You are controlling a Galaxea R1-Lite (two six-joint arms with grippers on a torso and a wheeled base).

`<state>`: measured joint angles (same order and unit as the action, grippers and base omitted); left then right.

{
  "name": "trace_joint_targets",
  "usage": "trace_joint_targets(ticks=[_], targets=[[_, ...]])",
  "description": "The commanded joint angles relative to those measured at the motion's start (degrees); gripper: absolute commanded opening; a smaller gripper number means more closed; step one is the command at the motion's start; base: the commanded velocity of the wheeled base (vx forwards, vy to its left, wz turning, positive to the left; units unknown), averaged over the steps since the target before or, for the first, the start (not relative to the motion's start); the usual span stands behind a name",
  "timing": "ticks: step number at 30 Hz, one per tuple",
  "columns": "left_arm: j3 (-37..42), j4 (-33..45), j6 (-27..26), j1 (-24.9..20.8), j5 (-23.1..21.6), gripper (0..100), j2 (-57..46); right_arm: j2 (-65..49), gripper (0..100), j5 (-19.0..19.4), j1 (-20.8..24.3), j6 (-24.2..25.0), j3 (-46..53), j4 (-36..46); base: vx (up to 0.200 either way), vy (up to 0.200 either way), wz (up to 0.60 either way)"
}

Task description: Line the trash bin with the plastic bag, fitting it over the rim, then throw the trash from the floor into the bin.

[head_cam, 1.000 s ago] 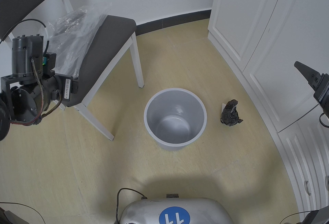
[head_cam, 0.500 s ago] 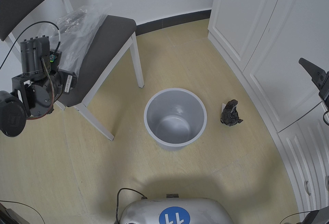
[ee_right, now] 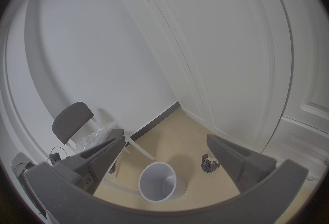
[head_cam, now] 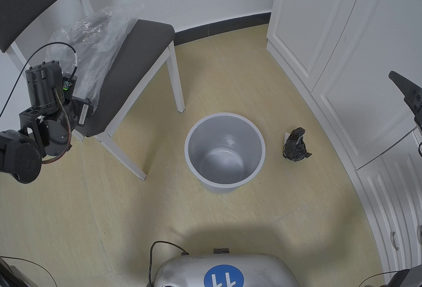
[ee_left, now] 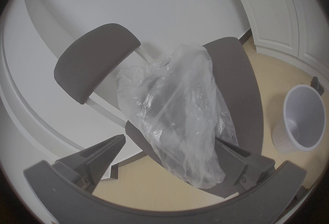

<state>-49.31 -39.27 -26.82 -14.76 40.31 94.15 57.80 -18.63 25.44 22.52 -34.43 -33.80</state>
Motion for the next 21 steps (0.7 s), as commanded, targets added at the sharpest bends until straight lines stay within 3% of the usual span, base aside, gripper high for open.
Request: trace_joint_targets(ticks=[1,12,21], targets=[[-0.17,-0.20,-0.08,0.88,-0.06,100,0.69,-0.49,100,-0.01,0.05,-0.02,-0.03,-0.03,0.000,0.000,0.00],[0.44,-6.26,-0.25,6.41,-0.41,100,-0.19,-0.67,100,-0.01,0.05,-0.63,0.06,-0.03,0.000,0.000,0.00],[1.32,-8.37,-0.16,7.20,-0.41,100,0.33,-0.49,100,-0.01,0.05,-0.81,0.41,0.05,0.000,0.000,0.00]])
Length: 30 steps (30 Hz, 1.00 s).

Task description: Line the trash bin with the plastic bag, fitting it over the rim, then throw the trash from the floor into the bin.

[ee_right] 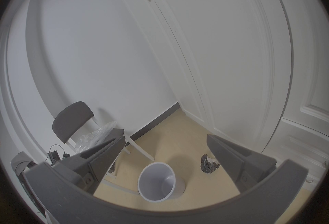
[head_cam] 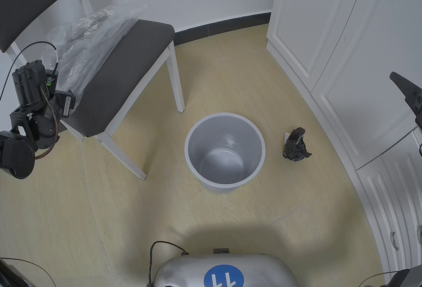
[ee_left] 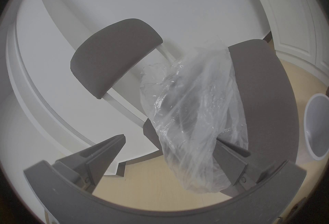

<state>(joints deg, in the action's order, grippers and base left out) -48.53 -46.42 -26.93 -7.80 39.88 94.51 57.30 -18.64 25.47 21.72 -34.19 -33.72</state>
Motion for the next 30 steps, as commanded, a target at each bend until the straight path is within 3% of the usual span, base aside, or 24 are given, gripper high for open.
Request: trace_joint_targets(ticks=[1,23,24,30], targets=[[0.63,-1.74,-0.05,0.24,0.03,100,0.06,0.01,100,0.01,0.02,-0.01,0.18,-0.03,0.000,0.000,0.00],[8.10,-20.11,-2.51,2.09,-0.06,100,2.69,0.10,100,0.09,0.73,-0.10,0.80,0.06,0.000,0.000,0.00],[8.28,-20.46,-2.43,2.09,-0.06,0,2.87,0.10,100,0.09,0.73,-0.10,0.80,0.06,0.000,0.000,0.00],[9.60,-21.17,-2.16,2.09,-0.15,0,2.87,0.18,100,0.09,0.73,-0.10,0.88,0.06,0.000,0.000,0.00]])
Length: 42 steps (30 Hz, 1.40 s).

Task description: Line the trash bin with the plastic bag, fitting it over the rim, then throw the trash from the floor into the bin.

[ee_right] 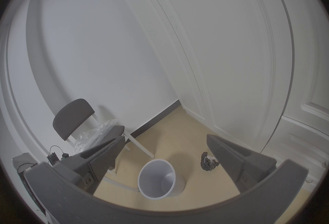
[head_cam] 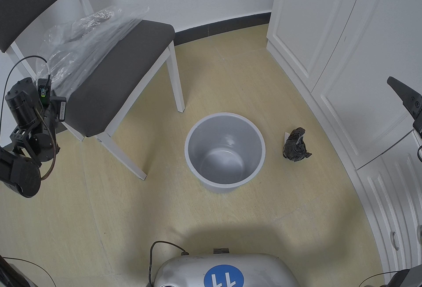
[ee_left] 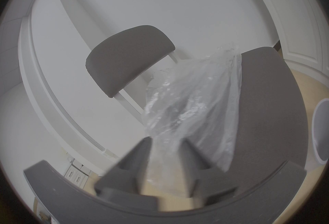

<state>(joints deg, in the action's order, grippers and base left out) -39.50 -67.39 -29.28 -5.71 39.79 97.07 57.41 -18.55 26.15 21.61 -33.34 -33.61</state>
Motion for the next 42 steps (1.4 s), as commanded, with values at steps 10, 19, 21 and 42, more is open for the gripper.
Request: trace_joint_targets(ticks=[10,19,21,42], targets=[[1.18,-2.57,0.63,-0.10,-2.00,0,0.22,-0.63,100,2.21,-0.05,0.10,1.26,-0.23,0.000,0.000,0.00],[0.39,-3.19,2.30,-0.71,-10.17,0,-1.27,-2.21,100,2.91,-0.92,-0.43,1.00,-0.14,0.000,0.000,0.00],[0.56,-3.19,2.39,-1.15,-11.67,0,-1.80,-2.21,100,2.73,-0.92,-0.87,1.70,0.04,0.000,0.000,0.00],[-1.11,-2.40,14.78,-18.73,-18.52,0,-2.85,-6.52,100,3.09,-0.92,-7.55,5.39,0.74,0.000,0.000,0.00]])
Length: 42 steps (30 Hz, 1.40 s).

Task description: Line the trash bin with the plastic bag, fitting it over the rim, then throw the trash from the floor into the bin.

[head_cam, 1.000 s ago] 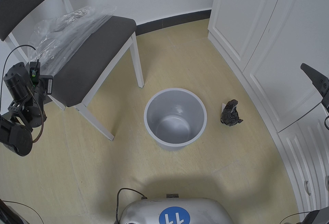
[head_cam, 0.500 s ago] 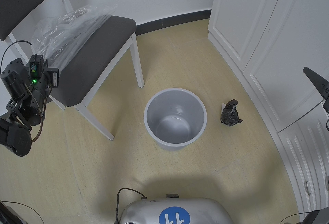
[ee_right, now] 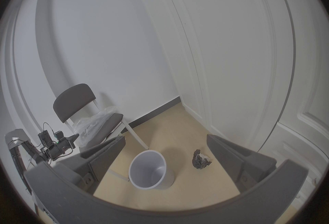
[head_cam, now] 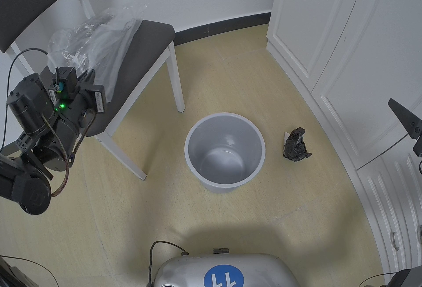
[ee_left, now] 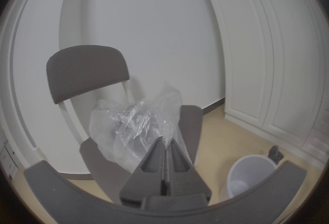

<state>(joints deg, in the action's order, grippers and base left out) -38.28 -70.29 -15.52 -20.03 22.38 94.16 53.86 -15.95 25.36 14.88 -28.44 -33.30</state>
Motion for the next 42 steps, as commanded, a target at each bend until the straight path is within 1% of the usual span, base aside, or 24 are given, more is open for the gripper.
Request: trace_joint_targets(ticks=[1,2,4,7,8,10,13,15,16,23,25,29,31,33,35,38,41,42], targets=[[-2.94,0.59,1.10,-5.20,-1.90,0,0.15,-2.97,100,0.56,-0.04,-1.17,0.93,0.43,0.000,0.000,0.00],[-3.03,0.51,1.10,-5.37,-1.99,0,0.15,-2.97,100,0.56,-0.04,-1.26,0.93,0.43,0.000,0.000,0.00],[-4.44,0.59,1.37,-7.92,-2.96,0,0.23,-2.35,100,0.65,0.04,-2.23,1.02,0.35,0.000,0.000,0.00],[-6.99,0.77,3.39,-10.47,-4.80,0,0.41,-1.65,100,1.79,-0.04,-2.49,1.11,0.35,0.000,0.000,0.00],[-6.99,0.77,3.39,-10.47,-4.80,0,0.41,-1.65,100,1.79,-0.04,-2.49,1.11,0.35,0.000,0.000,0.00],[-10.33,2.62,4.71,-12.75,-7.53,0,0.23,-0.86,100,2.67,-0.04,-2.67,0.76,0.08,0.000,0.000,0.00],[-11.29,4.11,5.06,-14.42,-9.64,0,-0.21,0.11,100,2.94,-0.04,-2.67,0.40,-0.36,0.000,0.000,0.00],[-11.29,4.02,4.97,-14.60,-9.99,0,-0.21,0.19,100,2.94,-0.04,-2.67,0.40,-0.45,0.000,0.000,0.00],[-11.03,3.67,4.97,-15.13,-10.96,0,-0.29,0.28,100,2.94,0.04,-2.67,0.49,-0.18,0.000,0.000,0.00],[-13.66,4.20,4.97,-16.71,-12.19,0,-1.00,1.25,100,3.03,0.57,-2.93,0.40,0.35,0.000,0.000,0.00],[-15.60,4.90,4.97,-18.82,-12.36,0,-1.52,4.50,100,3.73,0.40,-3.02,-1.71,-0.18,0.000,0.000,0.00],[-14.19,7.19,5.15,-21.98,-12.36,0,-3.19,4.68,100,3.82,-0.04,-2.23,-1.44,-0.36,0.000,0.000,0.00],[-12.52,8.42,5.41,-23.83,-12.63,0,-3.98,3.80,100,5.05,0.04,-1.53,-0.65,-0.09,0.000,0.000,0.00],[-11.03,9.38,5.41,-25.76,-13.50,0,-5.21,3.45,100,6.37,-0.13,-1.26,-0.04,-0.18,0.000,0.000,0.00],[-9.01,11.84,5.50,-28.13,-15.97,0,-7.15,3.18,100,7.16,0.13,-1.26,1.11,0.08,0.000,0.000,0.00],[-7.25,14.04,5.50,-29.54,-17.64,0,-8.64,3.62,100,7.24,0.13,-1.26,1.81,-0.36,0.000,0.000,0.00],[-6.19,15.54,5.50,-29.98,-20.45,0,-10.14,3.53,100,7.33,0.48,-1.26,2.07,-0.36,0.000,0.000,0.00],[-6.19,15.54,5.50,-29.98,-20.45,0,-10.14,3.53,100,7.33,0.48,-1.26,2.07,-0.36,0.000,0.000,0.00]])
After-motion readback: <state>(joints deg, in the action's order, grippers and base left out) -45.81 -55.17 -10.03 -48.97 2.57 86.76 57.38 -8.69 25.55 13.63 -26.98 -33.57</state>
